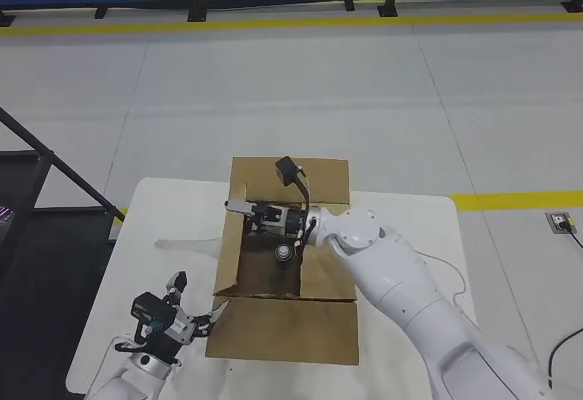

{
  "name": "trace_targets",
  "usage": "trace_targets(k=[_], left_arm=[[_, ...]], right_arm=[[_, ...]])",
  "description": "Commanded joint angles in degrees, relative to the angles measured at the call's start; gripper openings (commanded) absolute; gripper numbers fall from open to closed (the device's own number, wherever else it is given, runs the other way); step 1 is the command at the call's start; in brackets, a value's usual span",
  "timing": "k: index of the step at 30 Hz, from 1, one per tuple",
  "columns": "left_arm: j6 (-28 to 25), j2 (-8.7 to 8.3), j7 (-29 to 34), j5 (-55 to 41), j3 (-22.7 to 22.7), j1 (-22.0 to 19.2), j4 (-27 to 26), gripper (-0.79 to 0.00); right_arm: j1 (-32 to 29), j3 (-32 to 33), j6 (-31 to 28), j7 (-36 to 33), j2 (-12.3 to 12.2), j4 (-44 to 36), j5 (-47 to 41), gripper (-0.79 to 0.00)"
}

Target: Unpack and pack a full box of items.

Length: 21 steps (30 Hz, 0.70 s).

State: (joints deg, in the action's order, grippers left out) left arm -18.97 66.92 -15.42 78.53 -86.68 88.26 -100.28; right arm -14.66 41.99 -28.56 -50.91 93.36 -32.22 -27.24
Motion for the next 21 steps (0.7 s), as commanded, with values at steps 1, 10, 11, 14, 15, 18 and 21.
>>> trace_targets(k=[1, 10, 11, 14, 15, 18, 21], left_arm=[[1.0, 0.15, 0.5, -0.3, 0.7, -1.0, 0.0, 0.000], [6.4, 0.72, 1.9, -6.4, -0.1, -3.0, -0.2, 0.000], [6.5, 0.72, 2.1, -6.9, -0.5, -3.1, -0.2, 0.000], [7.8, 0.73, 2.0, -6.8, -1.4, -3.0, -0.2, 0.000], [8.0, 0.73, 1.9, -7.0, -1.8, -2.9, -0.3, 0.000], [8.7, 0.71, 1.6, -7.8, -3.2, -2.3, -0.5, 0.000], [9.1, 0.66, 1.8, -9.0, -4.8, -1.6, -0.2, 0.000]], right_arm=[[0.1, 0.4, -1.0, -2.9, 0.5, 0.3, -2.6, 0.000], [1.6, 1.1, -2.7, -12.5, 2.8, 3.7, -9.0, 0.000], [1.9, 1.2, -2.6, -13.3, 3.0, 4.4, -9.5, 0.000], [2.7, 1.3, -2.7, -14.4, 3.6, 6.2, -10.0, 0.000], [2.9, 1.5, -2.9, -14.8, 3.8, 6.7, -10.2, 0.000], [3.4, 2.0, -3.8, -16.2, 4.0, 8.1, -10.7, 0.000], [3.7, 2.7, -4.7, -17.1, 4.0, 9.0, -10.8, 0.000]])
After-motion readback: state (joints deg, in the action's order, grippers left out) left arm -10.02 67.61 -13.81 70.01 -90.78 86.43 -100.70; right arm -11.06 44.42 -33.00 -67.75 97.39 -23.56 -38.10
